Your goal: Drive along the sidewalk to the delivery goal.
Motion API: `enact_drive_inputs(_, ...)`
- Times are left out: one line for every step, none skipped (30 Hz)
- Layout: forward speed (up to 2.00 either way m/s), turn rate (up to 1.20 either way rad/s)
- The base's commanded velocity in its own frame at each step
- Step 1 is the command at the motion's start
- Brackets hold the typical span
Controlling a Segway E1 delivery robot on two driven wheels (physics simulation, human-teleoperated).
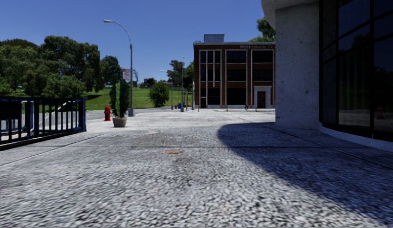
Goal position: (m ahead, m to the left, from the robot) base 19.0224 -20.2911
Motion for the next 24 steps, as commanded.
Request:
enact_drive_inputs(2.0,0.0)
enact_drive_inputs(2.0,0.0)
enact_drive_inputs(2.0,0.0)
enact_drive_inputs(2.0,0.0)
enact_drive_inputs(2.0,0.0)
enact_drive_inputs(2.0,0.0)
enact_drive_inputs(2.0,0.0)
enact_drive_inputs(2.0,0.0)
enact_drive_inputs(2.0,0.0)
enact_drive_inputs(2.0,0.0)
enact_drive_inputs(2.0,0.0)
enact_drive_inputs(2.0,0.0)
enact_drive_inputs(2.0,0.0)
enact_drive_inputs(2.0,0.0)
enact_drive_inputs(2.0,0.0)
enact_drive_inputs(2.0,0.0)
enact_drive_inputs(2.0,0.0)
enact_drive_inputs(2.0,0.0)
enact_drive_inputs(2.0,0.0)
enact_drive_inputs(2.0,0.0)
enact_drive_inputs(2.0,0.0)
enact_drive_inputs(2.0,0.0)
enact_drive_inputs(2.0,0.0)
enact_drive_inputs(2.0,0.0)
